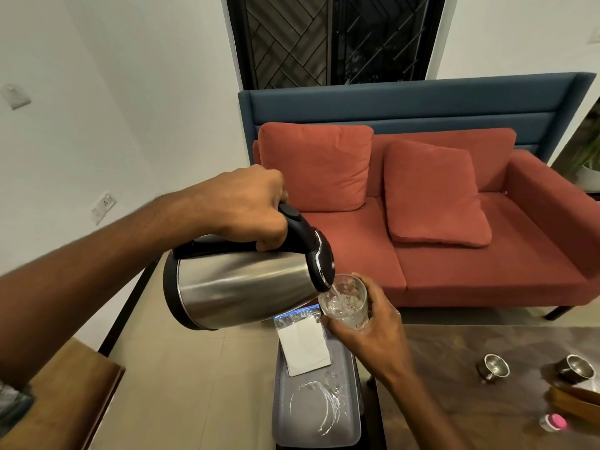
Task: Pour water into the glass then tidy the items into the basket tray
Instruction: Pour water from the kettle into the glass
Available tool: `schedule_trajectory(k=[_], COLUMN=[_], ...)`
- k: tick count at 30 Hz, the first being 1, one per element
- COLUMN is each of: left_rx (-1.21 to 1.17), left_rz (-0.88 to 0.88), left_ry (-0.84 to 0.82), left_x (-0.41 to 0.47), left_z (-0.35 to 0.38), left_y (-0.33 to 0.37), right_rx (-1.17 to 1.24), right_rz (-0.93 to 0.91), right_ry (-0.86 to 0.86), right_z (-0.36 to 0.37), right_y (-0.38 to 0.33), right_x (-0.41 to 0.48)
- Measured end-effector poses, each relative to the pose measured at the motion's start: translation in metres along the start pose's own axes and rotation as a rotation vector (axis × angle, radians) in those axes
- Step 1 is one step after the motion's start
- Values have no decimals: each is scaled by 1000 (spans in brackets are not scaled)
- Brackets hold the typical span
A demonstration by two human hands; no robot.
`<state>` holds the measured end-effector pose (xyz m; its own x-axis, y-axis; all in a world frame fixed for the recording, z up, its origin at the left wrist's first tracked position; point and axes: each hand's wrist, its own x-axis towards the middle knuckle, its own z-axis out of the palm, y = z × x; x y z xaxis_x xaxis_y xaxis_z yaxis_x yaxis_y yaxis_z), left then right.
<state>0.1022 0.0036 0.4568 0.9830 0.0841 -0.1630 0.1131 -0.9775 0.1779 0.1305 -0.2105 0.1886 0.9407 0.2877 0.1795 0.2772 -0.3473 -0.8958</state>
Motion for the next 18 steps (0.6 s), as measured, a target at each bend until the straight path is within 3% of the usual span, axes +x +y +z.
schedule_trajectory(k=[18], left_rx=[5], left_rz=[4], left_ry=[10], left_x=[2], left_z=[1], left_y=[-1], right_rx=[11], right_rz=[-1], right_ry=[9], right_z=[-2], right_y=[-4], right_x=[0])
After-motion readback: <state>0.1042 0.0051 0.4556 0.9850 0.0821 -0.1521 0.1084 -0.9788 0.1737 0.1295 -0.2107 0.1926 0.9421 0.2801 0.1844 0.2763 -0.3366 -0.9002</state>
